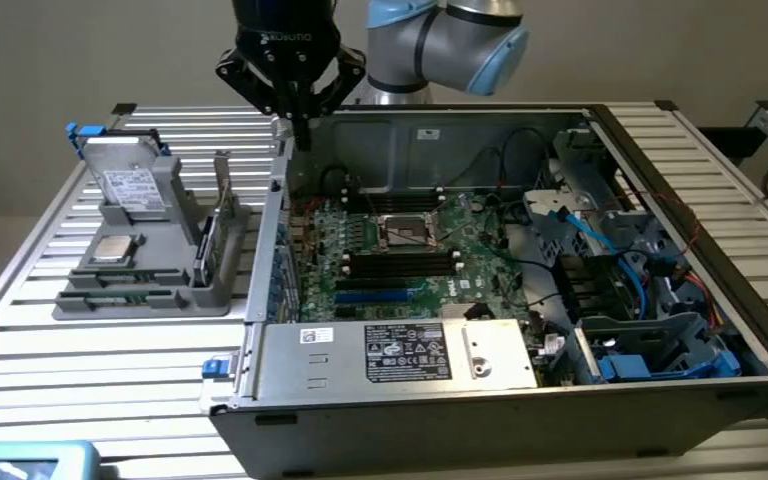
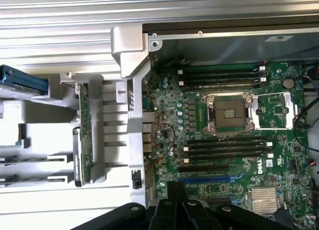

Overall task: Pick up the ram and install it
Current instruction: 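Reach for the ram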

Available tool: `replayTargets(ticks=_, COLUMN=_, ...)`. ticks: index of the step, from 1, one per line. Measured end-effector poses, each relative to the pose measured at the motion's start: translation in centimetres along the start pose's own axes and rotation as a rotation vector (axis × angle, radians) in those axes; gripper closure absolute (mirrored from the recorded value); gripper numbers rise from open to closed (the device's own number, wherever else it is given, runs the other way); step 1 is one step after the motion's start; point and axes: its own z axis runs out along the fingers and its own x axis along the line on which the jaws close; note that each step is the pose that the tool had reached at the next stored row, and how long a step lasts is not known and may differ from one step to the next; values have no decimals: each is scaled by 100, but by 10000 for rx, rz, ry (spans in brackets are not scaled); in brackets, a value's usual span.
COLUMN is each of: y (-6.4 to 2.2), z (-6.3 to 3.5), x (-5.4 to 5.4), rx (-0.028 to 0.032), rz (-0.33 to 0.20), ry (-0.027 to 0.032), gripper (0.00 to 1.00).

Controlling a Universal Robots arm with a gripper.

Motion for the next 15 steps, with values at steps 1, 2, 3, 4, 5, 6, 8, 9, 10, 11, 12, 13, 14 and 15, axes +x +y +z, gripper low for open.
replayTargets(ticks=1, y=-7, z=-1, x=45, rx=1, rz=0, ry=0, gripper=89)
replayTargets(ticks=2, y=-13, z=-2, x=91, rx=0, rz=0, ry=0, gripper=89)
replayTargets(ticks=3, y=-18, z=-2, x=138, rx=0, rz=1, ry=0, gripper=89)
replayTargets(ticks=4, y=-23, z=-3, x=183, rx=0, rz=0, ry=0, gripper=89)
replayTargets(ticks=5, y=-28, z=-4, x=227, rx=0, rz=-1, ry=1, gripper=89)
replayTargets(ticks=6, y=-33, z=-4, x=272, rx=0, rz=1, ry=0, gripper=89)
replayTargets(ticks=8, y=-40, z=-5, x=361, rx=0, rz=0, ry=0, gripper=89)
replayTargets(ticks=9, y=-44, z=-6, x=409, rx=0, rz=0, ry=0, gripper=89)
replayTargets(ticks=10, y=-47, z=-6, x=454, rx=0, rz=1, ry=1, gripper=89)
replayTargets(ticks=11, y=-50, z=-5, x=499, rx=0, rz=1, ry=0, gripper=89)
replayTargets(ticks=12, y=-54, z=-5, x=545, rx=0, rz=0, ry=0, gripper=89)
replayTargets(ticks=13, y=-57, z=-5, x=590, rx=0, rz=0, ry=0, gripper=89)
replayTargets(ticks=14, y=-61, z=-4, x=635, rx=0, rz=0, ry=0, gripper=89)
replayTargets(ticks=15, y=-64, z=-4, x=682, rx=0, rz=1, ry=0, gripper=89)
